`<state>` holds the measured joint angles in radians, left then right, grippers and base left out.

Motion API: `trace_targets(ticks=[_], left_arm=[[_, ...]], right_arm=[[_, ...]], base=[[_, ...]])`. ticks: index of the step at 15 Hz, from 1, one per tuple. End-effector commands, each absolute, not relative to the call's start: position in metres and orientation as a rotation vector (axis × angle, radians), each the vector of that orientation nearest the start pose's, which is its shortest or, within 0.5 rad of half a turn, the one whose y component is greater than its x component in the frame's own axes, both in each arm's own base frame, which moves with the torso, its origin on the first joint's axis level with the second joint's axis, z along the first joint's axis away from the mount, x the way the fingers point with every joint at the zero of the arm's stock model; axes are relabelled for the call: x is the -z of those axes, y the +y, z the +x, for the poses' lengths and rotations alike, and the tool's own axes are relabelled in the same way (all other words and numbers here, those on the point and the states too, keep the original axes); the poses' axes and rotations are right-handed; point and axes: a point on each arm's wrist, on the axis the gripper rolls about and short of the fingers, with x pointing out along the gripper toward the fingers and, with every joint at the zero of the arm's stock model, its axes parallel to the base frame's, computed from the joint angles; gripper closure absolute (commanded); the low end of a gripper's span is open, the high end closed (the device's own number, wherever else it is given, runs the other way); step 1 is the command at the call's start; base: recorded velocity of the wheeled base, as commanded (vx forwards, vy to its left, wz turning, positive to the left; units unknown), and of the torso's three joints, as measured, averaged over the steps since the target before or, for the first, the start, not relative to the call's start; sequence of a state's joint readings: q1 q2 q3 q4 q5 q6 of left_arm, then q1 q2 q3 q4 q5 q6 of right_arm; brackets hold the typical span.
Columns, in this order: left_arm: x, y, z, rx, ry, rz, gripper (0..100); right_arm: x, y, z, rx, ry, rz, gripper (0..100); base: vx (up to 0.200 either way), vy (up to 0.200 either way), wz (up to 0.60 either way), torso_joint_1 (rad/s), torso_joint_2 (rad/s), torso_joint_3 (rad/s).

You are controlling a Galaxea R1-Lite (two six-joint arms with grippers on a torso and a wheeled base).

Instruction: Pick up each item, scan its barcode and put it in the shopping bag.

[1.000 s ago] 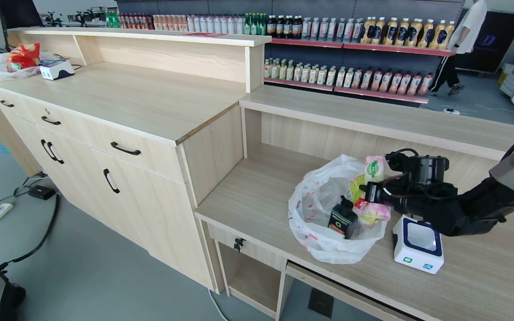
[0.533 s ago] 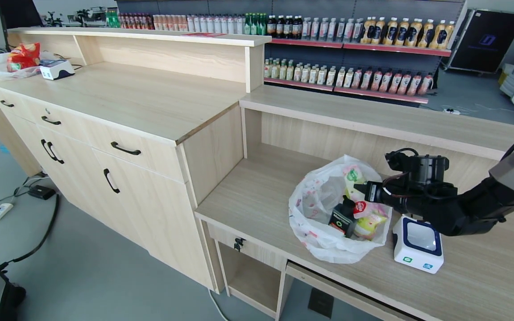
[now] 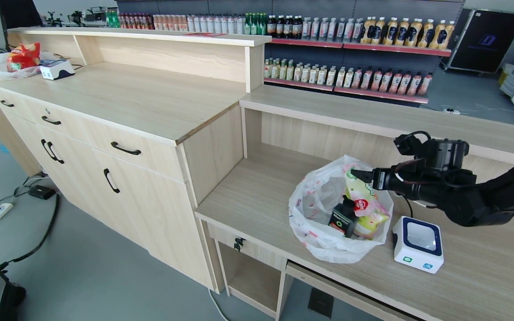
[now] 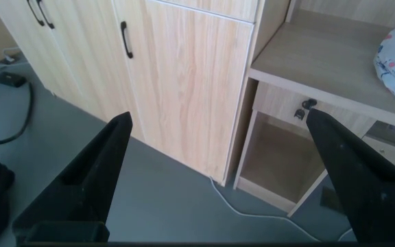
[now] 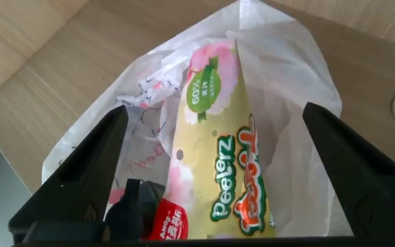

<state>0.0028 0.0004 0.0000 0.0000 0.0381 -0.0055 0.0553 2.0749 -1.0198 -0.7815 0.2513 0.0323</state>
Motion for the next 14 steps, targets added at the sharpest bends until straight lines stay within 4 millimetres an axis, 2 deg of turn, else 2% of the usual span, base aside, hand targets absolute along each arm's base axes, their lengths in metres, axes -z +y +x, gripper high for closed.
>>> trace_targets(ticks=[1, 3, 5, 6, 9, 11, 12, 14], left_arm=[[-0.075, 0.001, -0.023, -0.04, 0.0, -0.006, 0], [-0.075, 0.001, -0.023, -0.041, 0.0, -0.006, 0], [-0.075, 0.001, -0.023, -0.041, 0.0, -0.006, 0], [-0.075, 0.001, -0.023, -0.041, 0.0, -0.006, 0], [-0.075, 0.001, -0.023, -0.041, 0.0, -0.006, 0], [-0.075, 0.001, -0.023, -0.041, 0.0, -0.006, 0], [-0.075, 0.001, -0.023, -0.041, 0.0, -0.006, 0], [-0.075, 0.001, -0.023, -0.041, 0.0, -0.006, 0]], right_arm=[[-0.181, 0.024, 0.363, -0.342, 0.153, -0.068, 0], [-0.218, 0.021, 0.313, -0.353, 0.103, -0.265, 0], [-0.238, 0.01, 0.273, -0.319, 0.052, -0.426, 0], [-0.25, 0.001, 0.257, -0.287, 0.009, -0.484, 0], [-0.276, -0.006, 0.234, -0.239, -0.054, -0.482, 0], [-0.294, -0.009, 0.211, -0.171, -0.077, -0.429, 0], [-0.3, -0.01, 0.193, -0.089, -0.052, -0.39, 0], [-0.303, -0.012, 0.172, 0.054, 0.026, -0.311, 0]], base=[[0.0, 0.0, 0.0, 0.0, 0.0, 0.0], [0.0, 0.0, 0.0, 0.0, 0.0, 0.0], [0.0, 0.0, 0.0, 0.0, 0.0, 0.0], [0.0, 0.0, -0.6, 0.002, 0.0, 0.007], [0.0, 0.0, -0.6, 0.001, 0.0, 0.004], [0.0, 0.0, -0.6, 0.012, 0.0, 0.005], [0.0, 0.0, -0.6, 0.002, 0.01, 0.007], [0.0, 0.0, -0.6, 0.0, 0.0, 0.002]])
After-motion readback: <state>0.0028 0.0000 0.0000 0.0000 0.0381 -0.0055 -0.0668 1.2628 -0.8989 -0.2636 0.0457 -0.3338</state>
